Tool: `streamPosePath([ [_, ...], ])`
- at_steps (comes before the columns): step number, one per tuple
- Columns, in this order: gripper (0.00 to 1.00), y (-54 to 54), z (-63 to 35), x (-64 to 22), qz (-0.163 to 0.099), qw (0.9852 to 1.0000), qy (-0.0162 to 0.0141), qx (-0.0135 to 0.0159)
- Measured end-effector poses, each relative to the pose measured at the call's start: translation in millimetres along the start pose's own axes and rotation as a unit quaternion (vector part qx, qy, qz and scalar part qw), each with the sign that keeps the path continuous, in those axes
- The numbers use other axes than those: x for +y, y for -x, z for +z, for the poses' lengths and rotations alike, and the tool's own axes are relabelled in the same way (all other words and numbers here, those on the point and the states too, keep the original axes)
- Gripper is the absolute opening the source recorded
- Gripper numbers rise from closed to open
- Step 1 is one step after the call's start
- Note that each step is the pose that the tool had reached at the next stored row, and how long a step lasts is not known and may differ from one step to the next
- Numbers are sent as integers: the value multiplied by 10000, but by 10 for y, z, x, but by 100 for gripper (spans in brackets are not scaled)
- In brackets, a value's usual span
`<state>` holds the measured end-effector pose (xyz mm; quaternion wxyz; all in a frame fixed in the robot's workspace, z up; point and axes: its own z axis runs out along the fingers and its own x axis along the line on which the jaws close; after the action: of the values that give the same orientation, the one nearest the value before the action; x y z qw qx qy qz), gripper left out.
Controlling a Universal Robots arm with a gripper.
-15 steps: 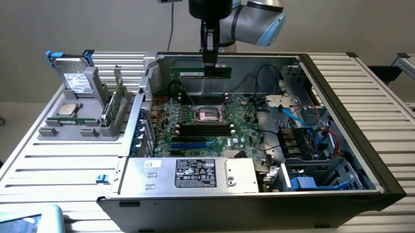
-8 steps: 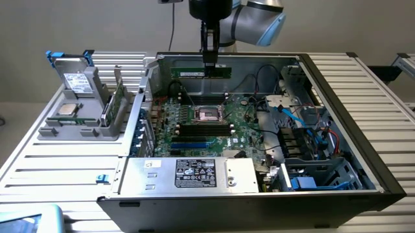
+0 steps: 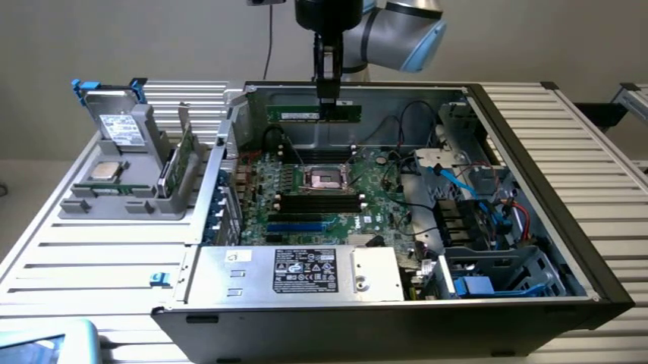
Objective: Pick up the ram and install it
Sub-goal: 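Insert the ram into the slot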
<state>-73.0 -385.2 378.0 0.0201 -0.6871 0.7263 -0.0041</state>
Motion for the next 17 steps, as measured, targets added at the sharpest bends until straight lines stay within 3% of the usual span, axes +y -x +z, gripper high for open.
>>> streamPosePath([
  [5, 14, 0, 14, 0, 0, 10000, 0, -1],
  [17, 14, -8, 224, -49, -130, 9999, 11, 13],
])
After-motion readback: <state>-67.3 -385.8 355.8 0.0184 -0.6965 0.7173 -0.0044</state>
